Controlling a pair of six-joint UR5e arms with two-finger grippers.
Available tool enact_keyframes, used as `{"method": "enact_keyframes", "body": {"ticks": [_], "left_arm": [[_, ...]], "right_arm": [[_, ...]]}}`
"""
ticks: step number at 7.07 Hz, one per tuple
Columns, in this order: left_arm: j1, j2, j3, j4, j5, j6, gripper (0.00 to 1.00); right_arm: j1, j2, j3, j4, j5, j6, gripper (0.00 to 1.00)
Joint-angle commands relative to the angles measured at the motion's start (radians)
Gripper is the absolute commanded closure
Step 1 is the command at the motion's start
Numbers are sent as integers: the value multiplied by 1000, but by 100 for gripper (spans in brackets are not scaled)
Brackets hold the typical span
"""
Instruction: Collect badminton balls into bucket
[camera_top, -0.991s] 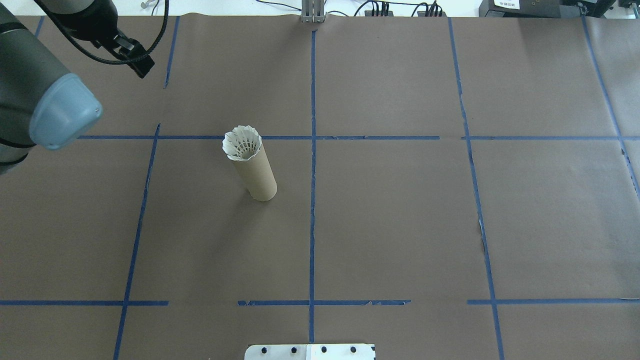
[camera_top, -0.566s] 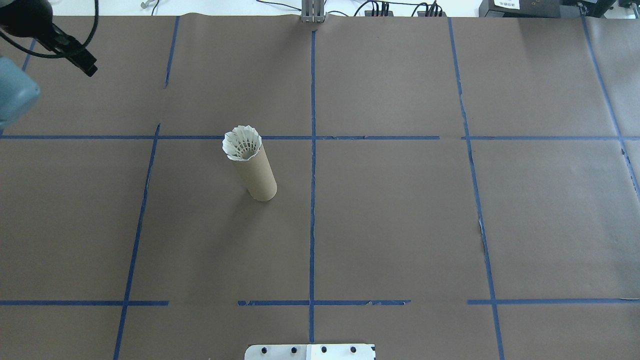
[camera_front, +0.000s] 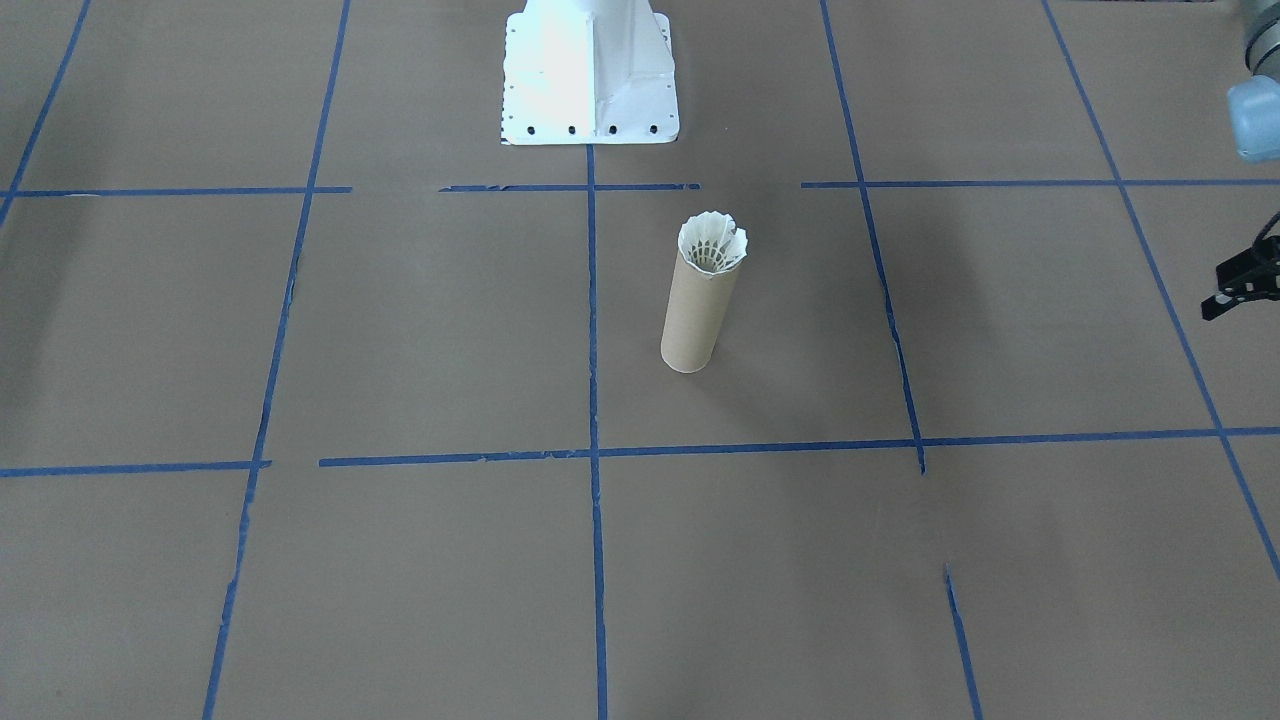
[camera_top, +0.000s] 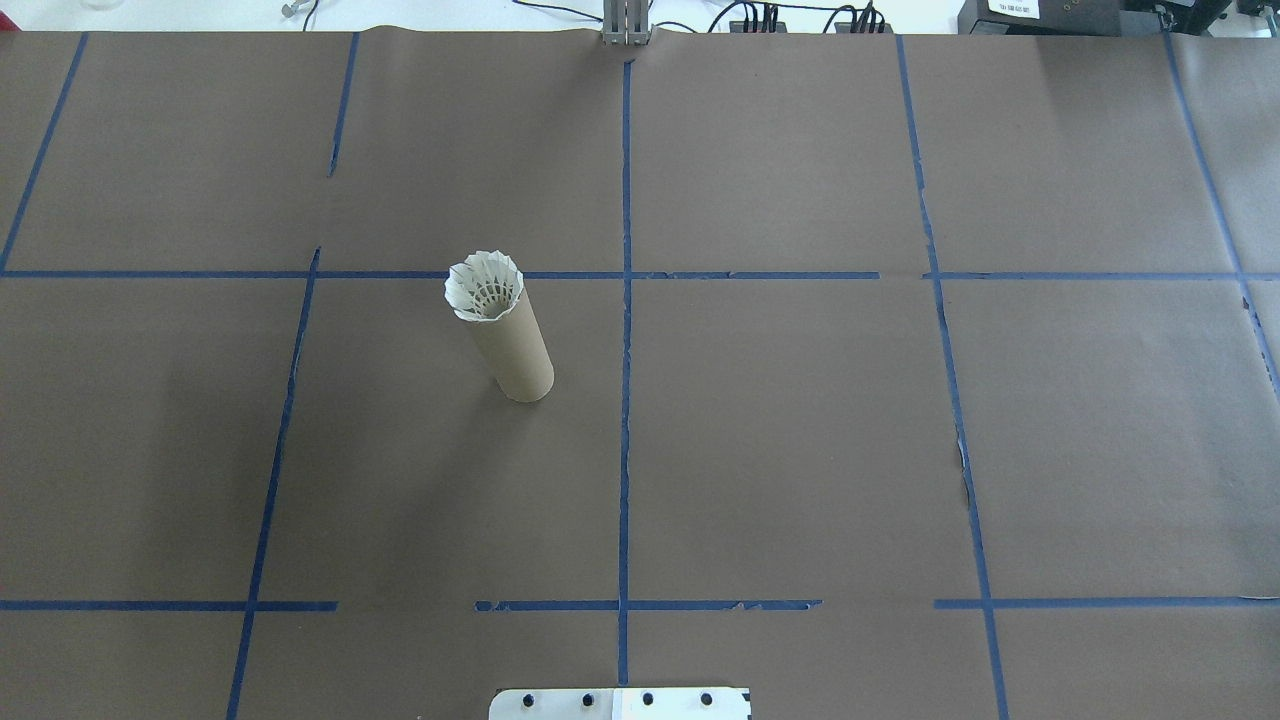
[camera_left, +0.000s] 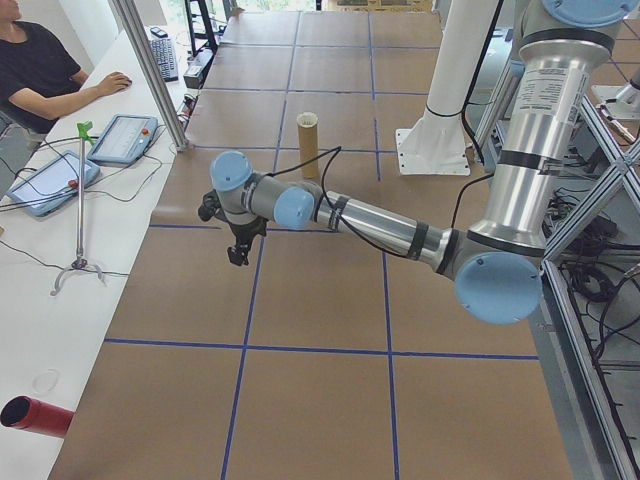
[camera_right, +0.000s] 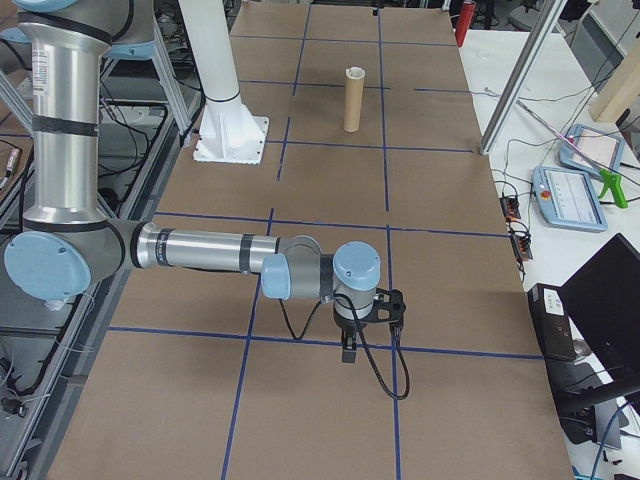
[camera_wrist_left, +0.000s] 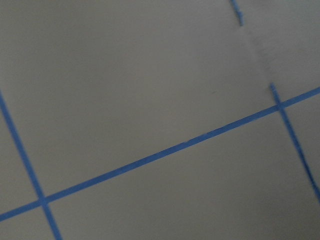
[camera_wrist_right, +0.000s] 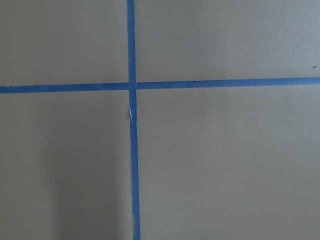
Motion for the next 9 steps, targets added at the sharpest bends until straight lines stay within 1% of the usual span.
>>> {"method": "enact_keyframes", "body": {"ticks": [1, 2, 3, 4, 5, 6, 7, 8, 9], "left_arm": [[-106, 32, 95, 9, 5, 38, 0], [-113, 45, 89, 27, 6, 38, 0], [-128, 48, 89, 33, 25, 39, 0], [-131, 56, 89, 36, 108, 44, 0], [-139, 61, 80, 99, 124, 55, 0], [-140, 61, 60, 163, 126, 81, 0], [-142, 62, 28, 263, 125, 82, 0], [-142, 59, -4, 323, 122, 82, 0], [-142, 58, -9, 332, 120, 81, 0]], "right_arm": [[0, 0, 0, 0, 0, 0, 0], [0, 0, 0, 0, 0, 0, 0], [0, 0, 0, 0, -1, 0, 0], [0, 0, 0, 0, 0, 0, 0], [0, 0, 0, 0, -1, 0, 0], [0, 0, 0, 0, 0, 0, 0], [0, 0, 0, 0, 0, 0, 0], [0, 0, 0, 0, 0, 0, 0], [0, 0, 0, 0, -1, 0, 0]]}}
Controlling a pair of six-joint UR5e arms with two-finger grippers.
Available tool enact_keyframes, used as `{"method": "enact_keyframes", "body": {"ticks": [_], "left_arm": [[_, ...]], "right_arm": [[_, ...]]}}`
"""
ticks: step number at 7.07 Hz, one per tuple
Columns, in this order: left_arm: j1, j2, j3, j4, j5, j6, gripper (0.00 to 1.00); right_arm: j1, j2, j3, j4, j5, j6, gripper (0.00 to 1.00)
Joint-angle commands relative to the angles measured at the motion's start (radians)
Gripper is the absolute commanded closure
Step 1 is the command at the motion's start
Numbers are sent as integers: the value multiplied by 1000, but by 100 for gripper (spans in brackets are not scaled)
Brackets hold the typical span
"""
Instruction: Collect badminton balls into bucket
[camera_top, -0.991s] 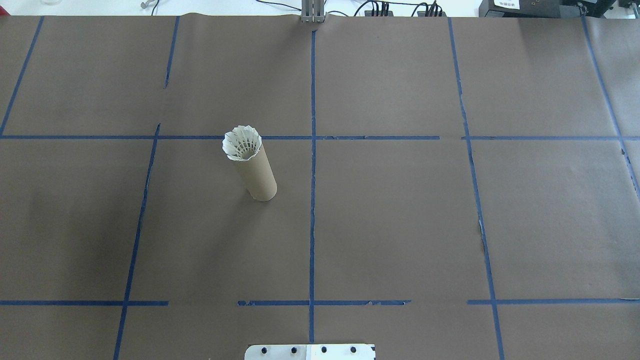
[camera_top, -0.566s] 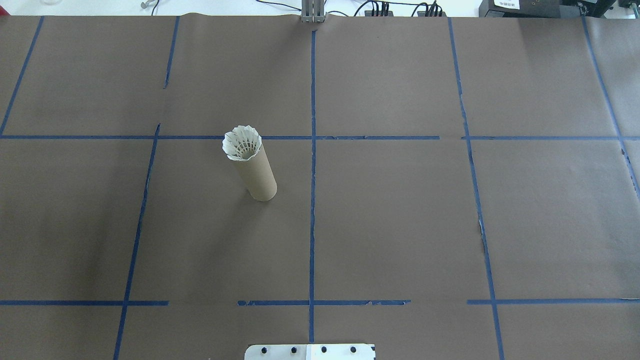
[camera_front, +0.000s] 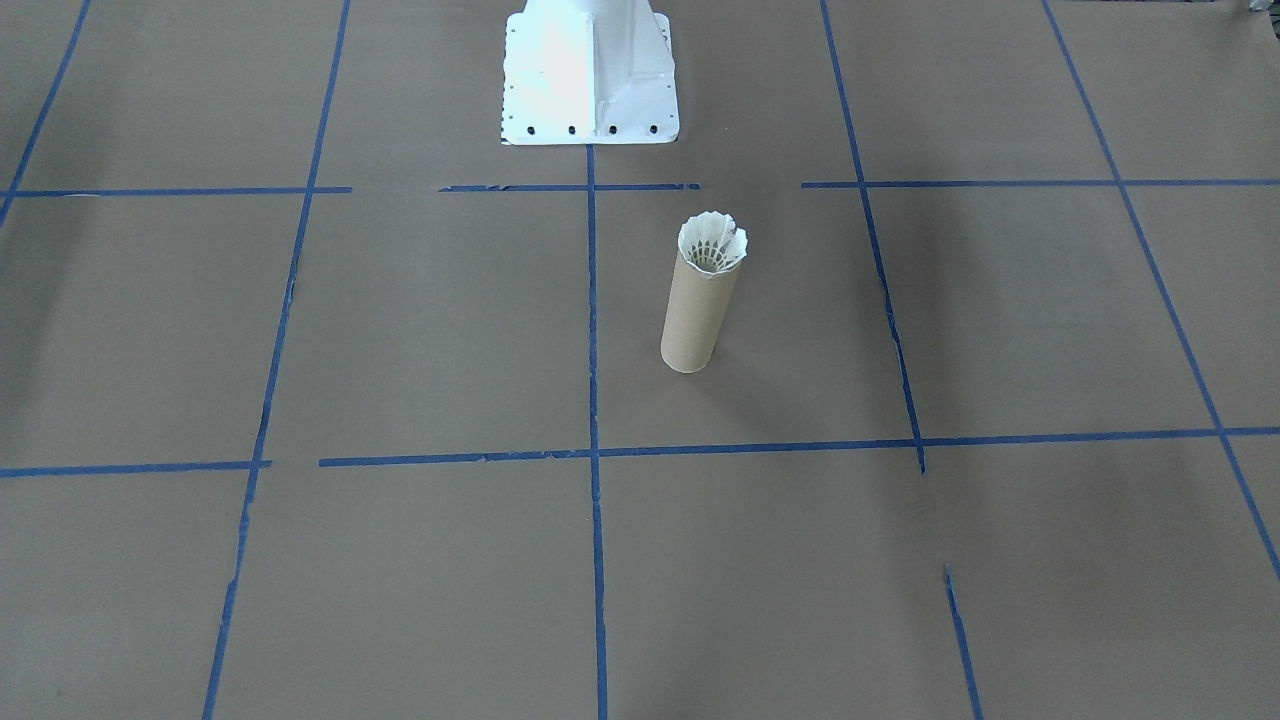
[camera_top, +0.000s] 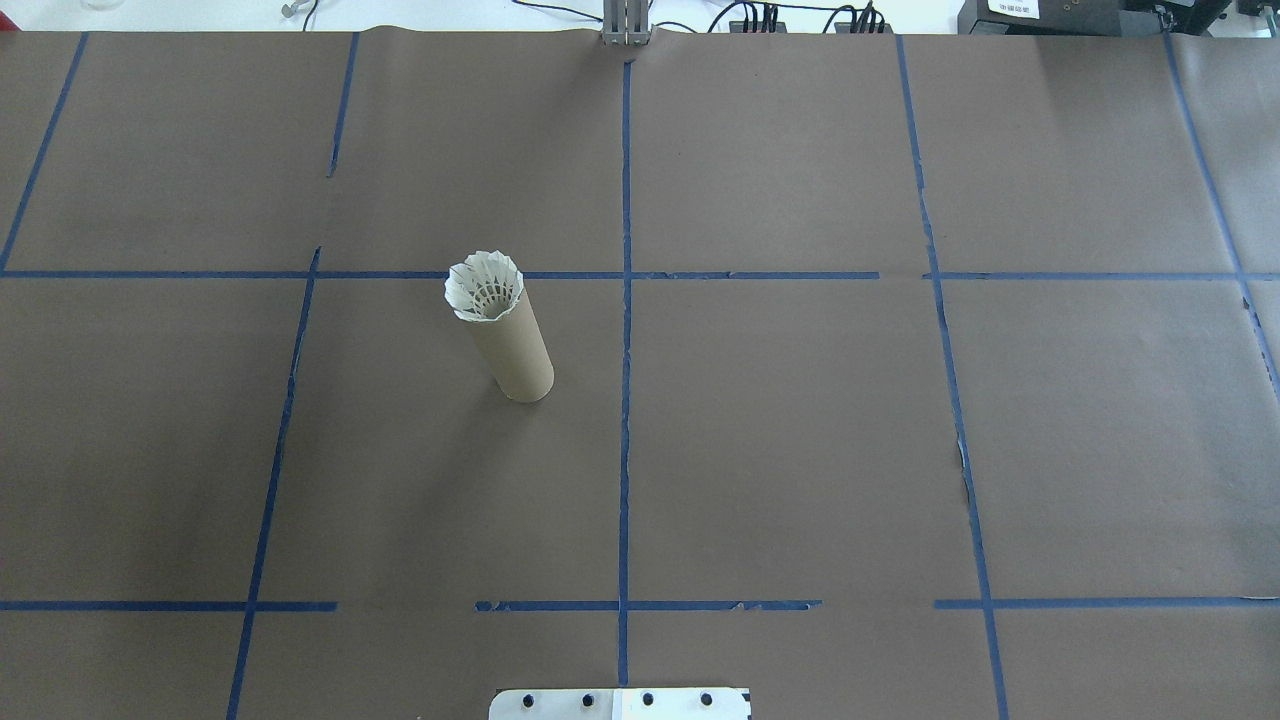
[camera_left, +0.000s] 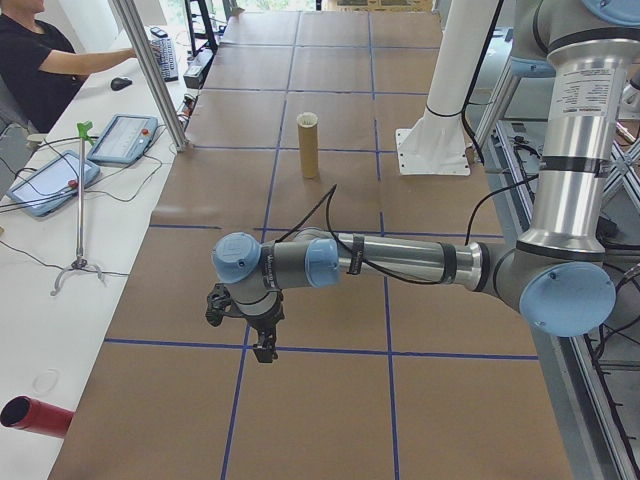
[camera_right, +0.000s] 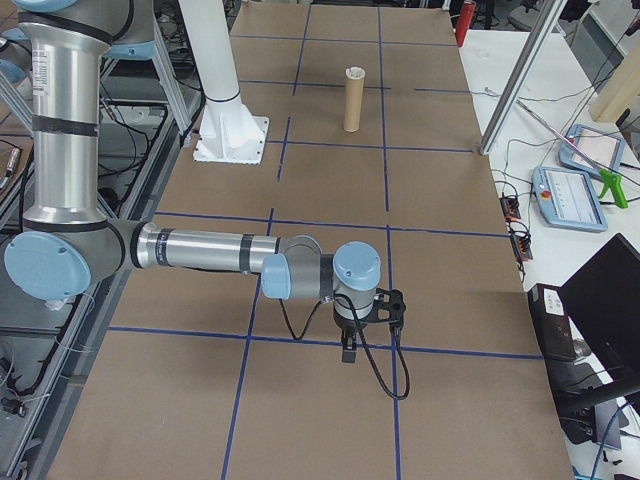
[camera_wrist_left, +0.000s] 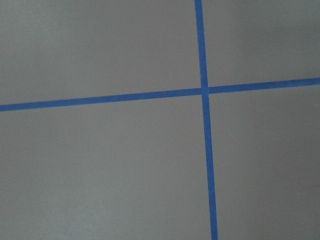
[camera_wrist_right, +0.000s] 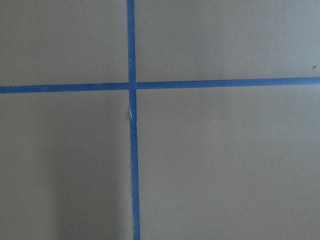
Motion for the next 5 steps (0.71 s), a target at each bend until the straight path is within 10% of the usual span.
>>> {"method": "enact_keyframes", "body": {"ticks": [1, 5], "left_arm": [[1, -2, -15, 34, -11, -1, 0], [1, 13, 8, -12, -13, 3, 0]], "right_arm": [[0, 0, 0, 0, 0, 0, 0], [0, 0, 0, 0, 0, 0, 0]]}}
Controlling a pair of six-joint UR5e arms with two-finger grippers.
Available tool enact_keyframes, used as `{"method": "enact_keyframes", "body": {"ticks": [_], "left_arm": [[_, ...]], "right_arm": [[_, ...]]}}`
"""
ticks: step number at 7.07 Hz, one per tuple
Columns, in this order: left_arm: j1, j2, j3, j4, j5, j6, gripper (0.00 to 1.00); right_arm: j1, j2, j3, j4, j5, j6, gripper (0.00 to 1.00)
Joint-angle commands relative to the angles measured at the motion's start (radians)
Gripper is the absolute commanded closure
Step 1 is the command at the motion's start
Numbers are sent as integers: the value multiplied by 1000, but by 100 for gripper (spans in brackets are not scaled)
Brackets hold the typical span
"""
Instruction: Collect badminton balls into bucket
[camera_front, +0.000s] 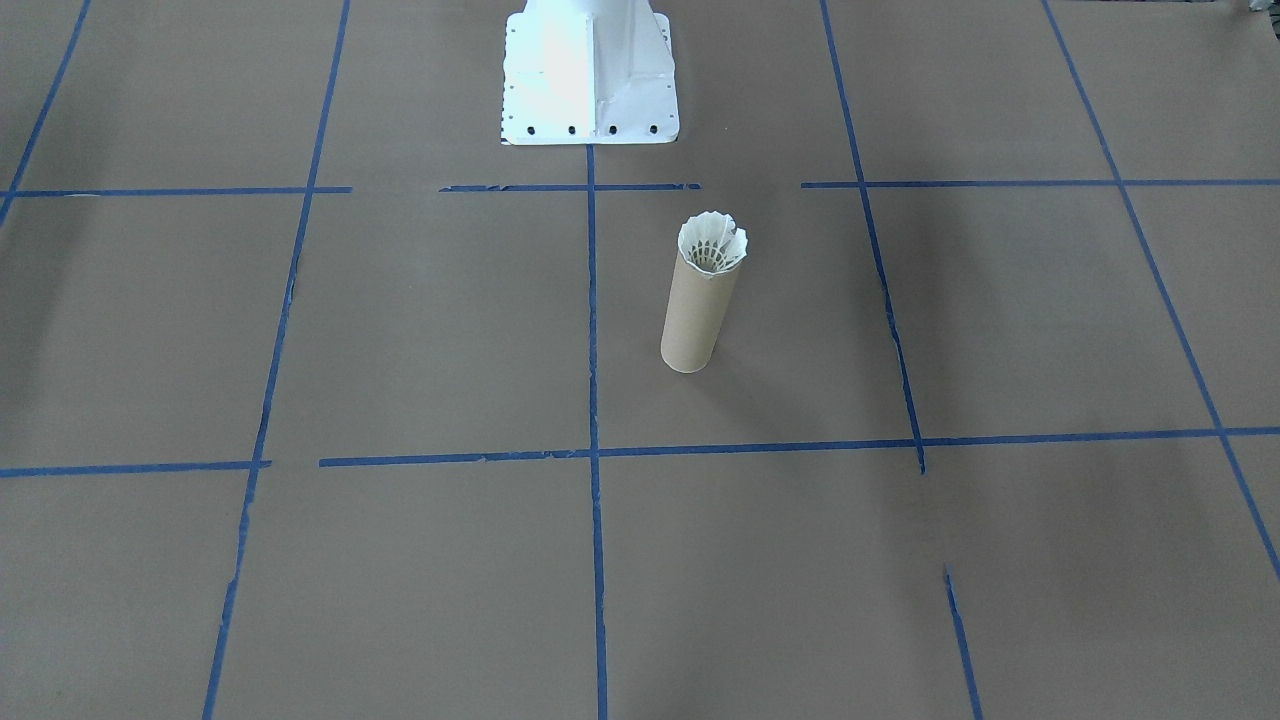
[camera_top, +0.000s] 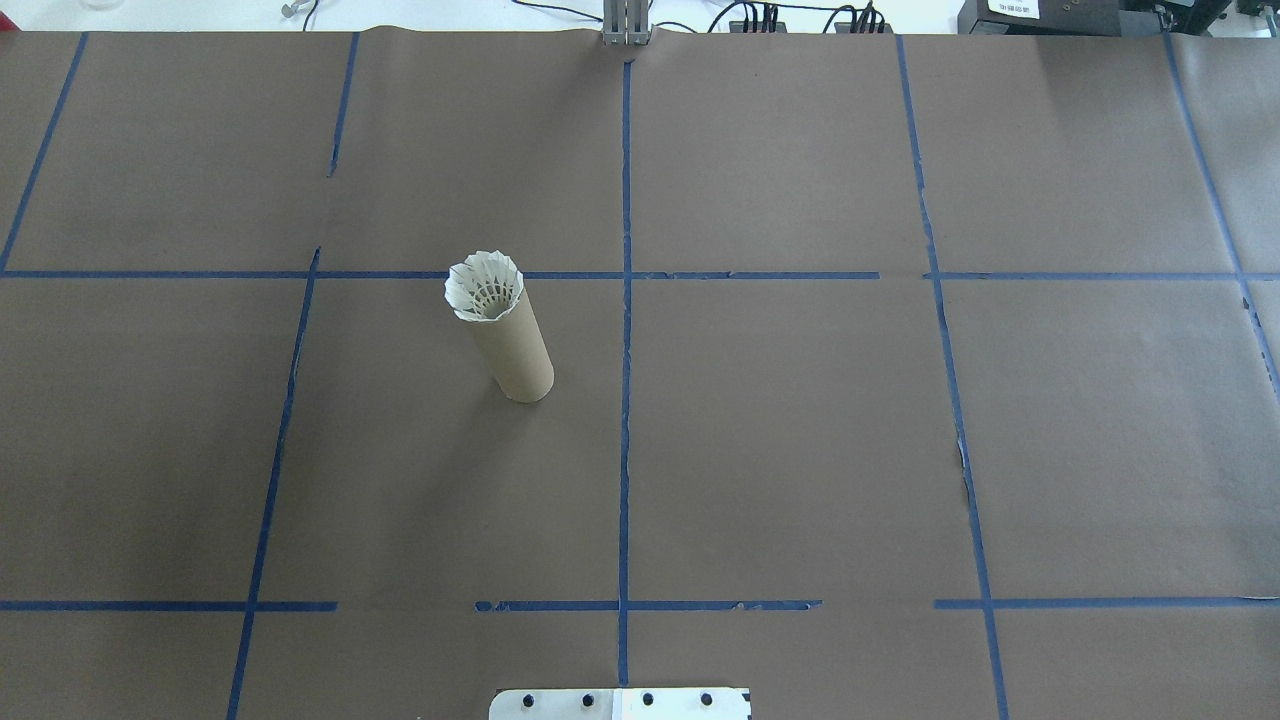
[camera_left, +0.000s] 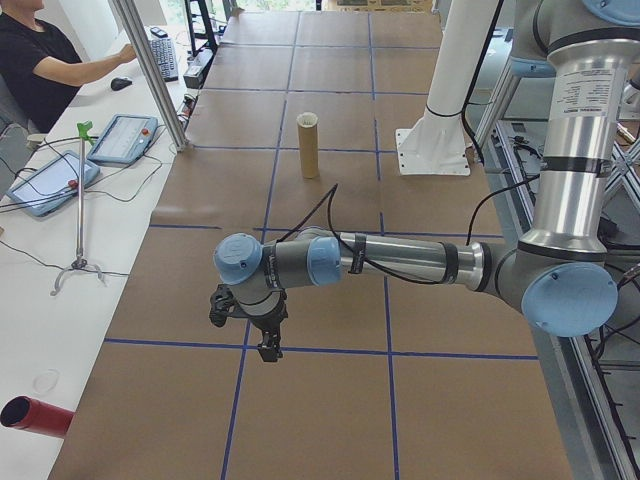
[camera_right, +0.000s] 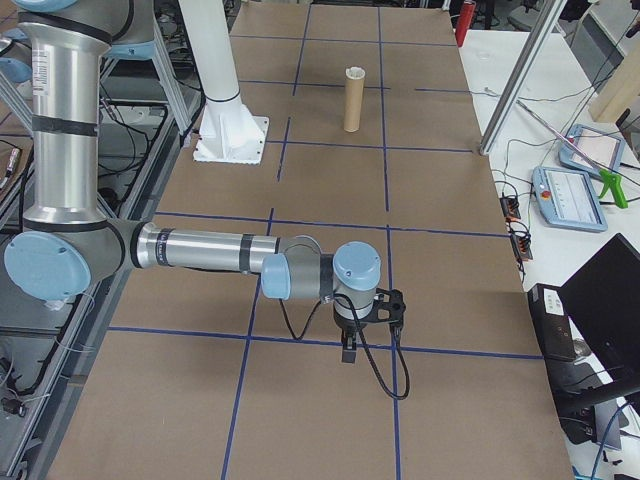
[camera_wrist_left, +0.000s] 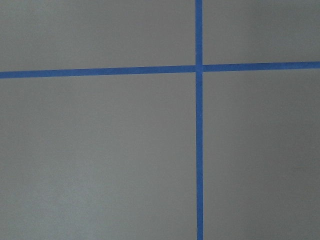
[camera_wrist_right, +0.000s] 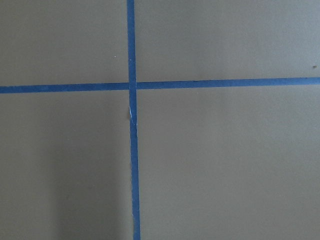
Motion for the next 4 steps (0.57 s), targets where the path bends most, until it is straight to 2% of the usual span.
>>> {"method": "enact_keyframes", "body": {"ticks": [1, 4], "left_arm": [[0, 3, 10, -23, 0, -3, 0], [2, -3, 33, -63, 0, -9, 0]], "right_arm": [[0, 0, 0, 0, 0, 0, 0], [0, 0, 0, 0, -2, 0, 0]]}}
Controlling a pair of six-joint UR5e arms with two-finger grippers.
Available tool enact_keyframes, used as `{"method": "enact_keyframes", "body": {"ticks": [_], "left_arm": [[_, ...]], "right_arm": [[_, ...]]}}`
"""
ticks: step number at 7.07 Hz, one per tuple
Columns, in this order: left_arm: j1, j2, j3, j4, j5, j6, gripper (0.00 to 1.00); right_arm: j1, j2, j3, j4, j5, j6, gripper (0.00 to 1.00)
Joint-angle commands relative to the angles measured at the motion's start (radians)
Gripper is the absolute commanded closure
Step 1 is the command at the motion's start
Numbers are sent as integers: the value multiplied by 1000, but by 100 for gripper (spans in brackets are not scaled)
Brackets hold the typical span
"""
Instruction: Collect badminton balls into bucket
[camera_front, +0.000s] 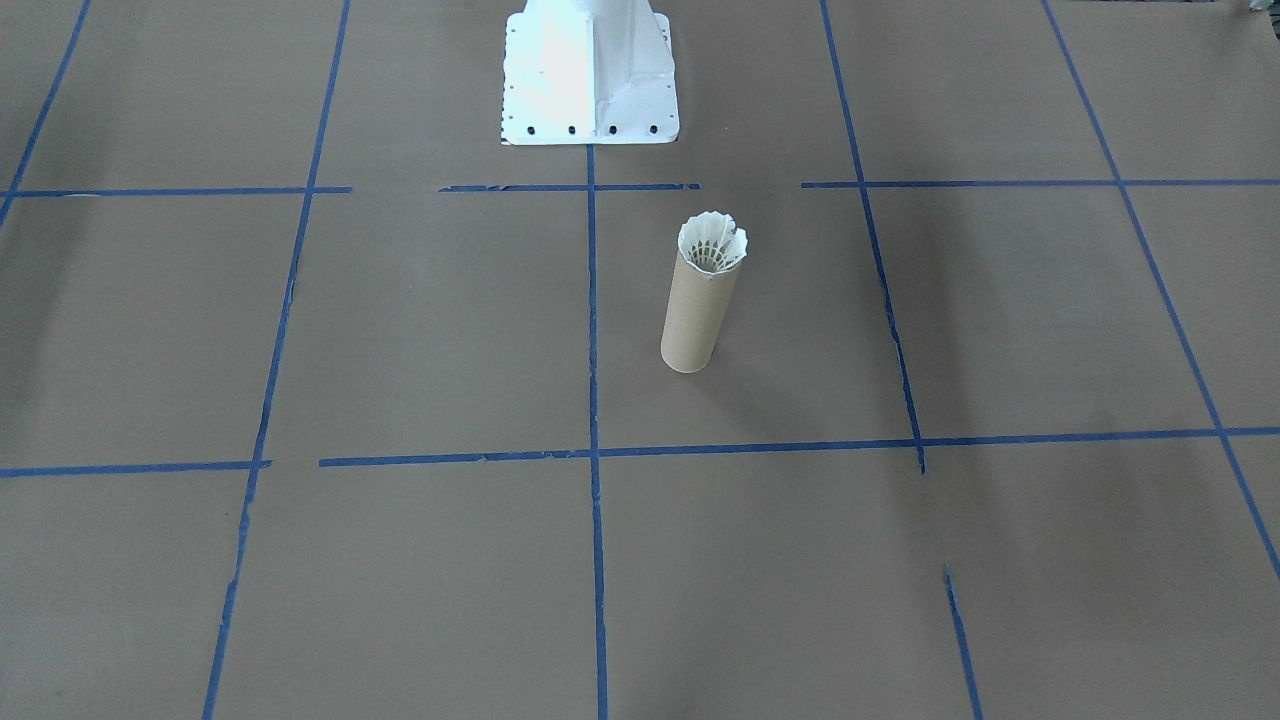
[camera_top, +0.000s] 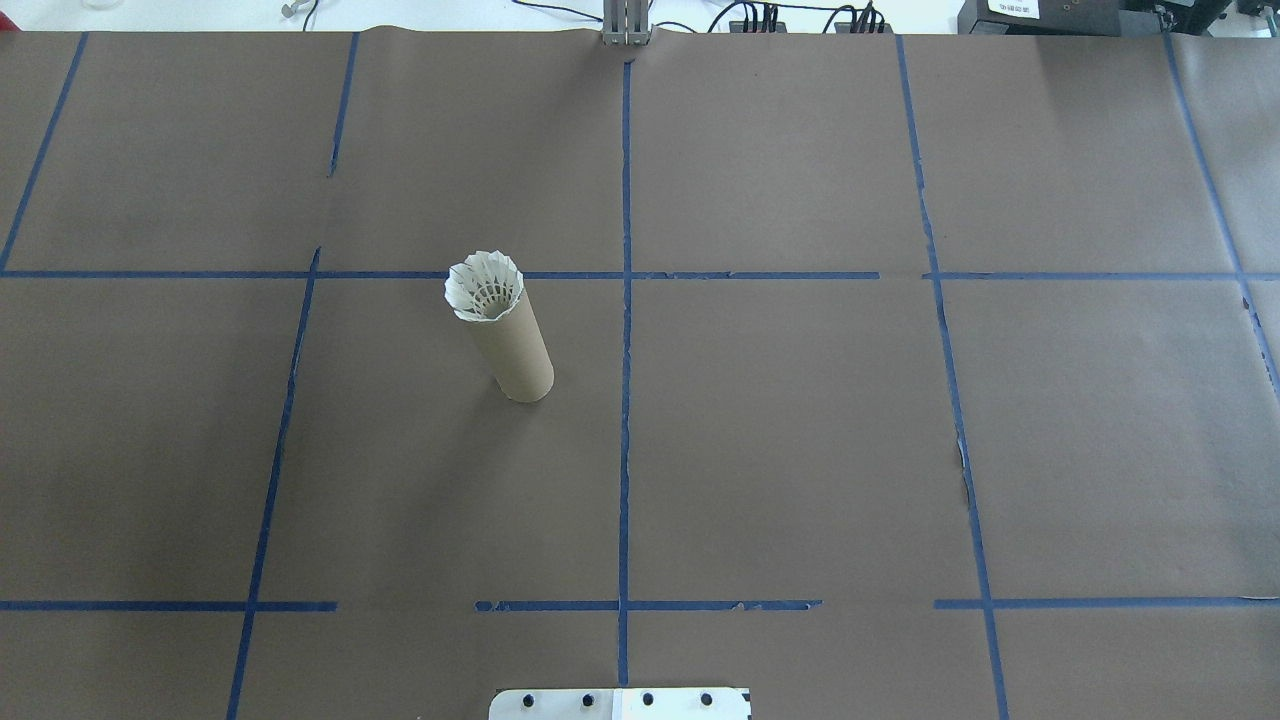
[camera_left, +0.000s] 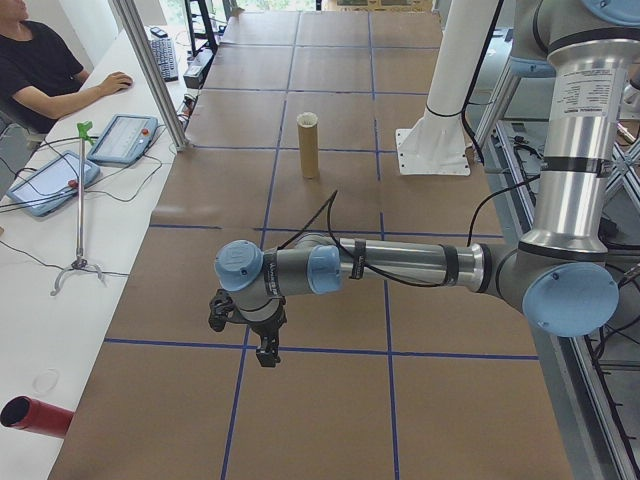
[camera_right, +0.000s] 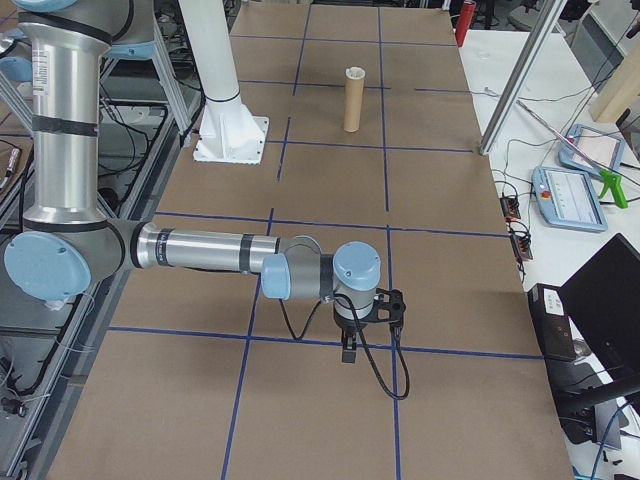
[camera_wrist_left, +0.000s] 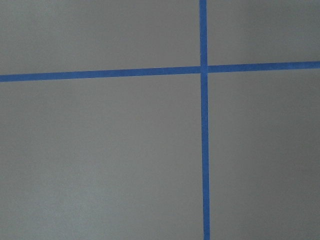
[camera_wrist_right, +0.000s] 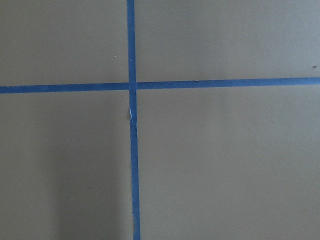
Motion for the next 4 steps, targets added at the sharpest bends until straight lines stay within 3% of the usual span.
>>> {"method": "enact_keyframes", "body": {"ticks": [1, 4], "left_arm": [[1, -5, -1, -6, 2, -4, 0], [1, -6, -6, -6, 0, -22, 0]], "right_arm": [[0, 0, 0, 0, 0, 0, 0], [0, 0, 0, 0, 0, 0, 0]]}}
